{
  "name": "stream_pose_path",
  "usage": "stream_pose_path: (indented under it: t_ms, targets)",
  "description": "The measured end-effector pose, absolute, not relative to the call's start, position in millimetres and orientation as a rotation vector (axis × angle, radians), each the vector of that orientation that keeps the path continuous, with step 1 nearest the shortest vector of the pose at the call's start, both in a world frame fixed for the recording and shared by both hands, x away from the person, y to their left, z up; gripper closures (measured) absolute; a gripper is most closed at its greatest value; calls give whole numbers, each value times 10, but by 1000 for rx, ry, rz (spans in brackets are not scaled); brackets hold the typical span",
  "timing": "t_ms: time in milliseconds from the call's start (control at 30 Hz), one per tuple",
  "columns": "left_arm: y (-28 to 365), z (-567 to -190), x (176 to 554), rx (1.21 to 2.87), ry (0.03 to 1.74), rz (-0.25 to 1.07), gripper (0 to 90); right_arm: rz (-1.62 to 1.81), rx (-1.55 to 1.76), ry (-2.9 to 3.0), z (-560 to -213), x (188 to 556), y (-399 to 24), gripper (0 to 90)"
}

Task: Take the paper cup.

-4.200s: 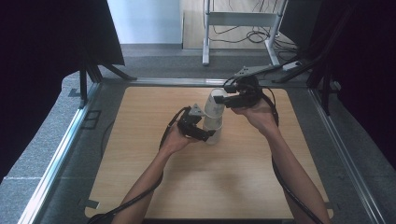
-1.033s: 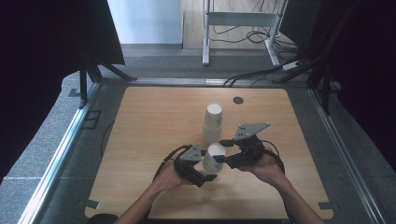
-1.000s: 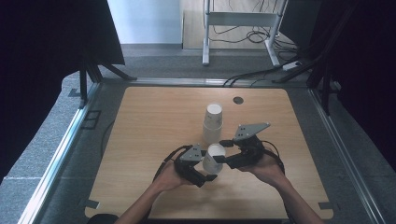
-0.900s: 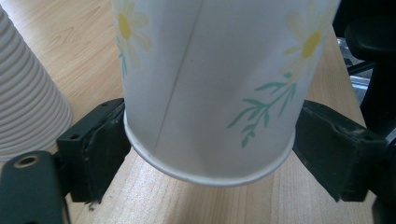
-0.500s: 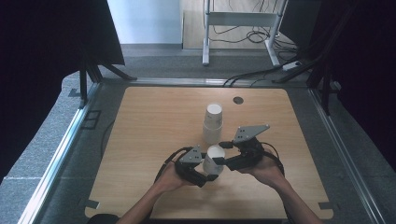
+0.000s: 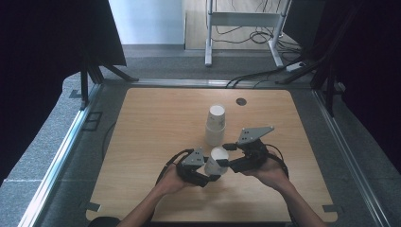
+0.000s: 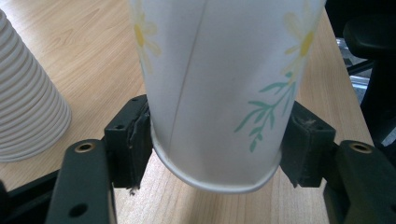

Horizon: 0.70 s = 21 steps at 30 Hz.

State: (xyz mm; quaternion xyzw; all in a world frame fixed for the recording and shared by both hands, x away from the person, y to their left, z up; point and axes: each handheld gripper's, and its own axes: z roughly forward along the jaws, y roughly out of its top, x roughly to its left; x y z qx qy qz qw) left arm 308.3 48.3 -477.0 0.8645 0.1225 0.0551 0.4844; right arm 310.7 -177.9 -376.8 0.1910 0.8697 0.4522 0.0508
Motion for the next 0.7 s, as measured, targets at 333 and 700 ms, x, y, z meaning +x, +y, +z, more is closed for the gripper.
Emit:
stream_pose_path:
  t_ms: [333, 700]
  targets:
    - [502, -4740, 3105, 2182, 297, 134, 360, 1379, 564, 2656, -3799, 3118, -1786, 305]
    - [499, -4655, 3087, 2350, 228, 190, 360, 1244, 536, 2706, -3826, 3085, -1869, 191]
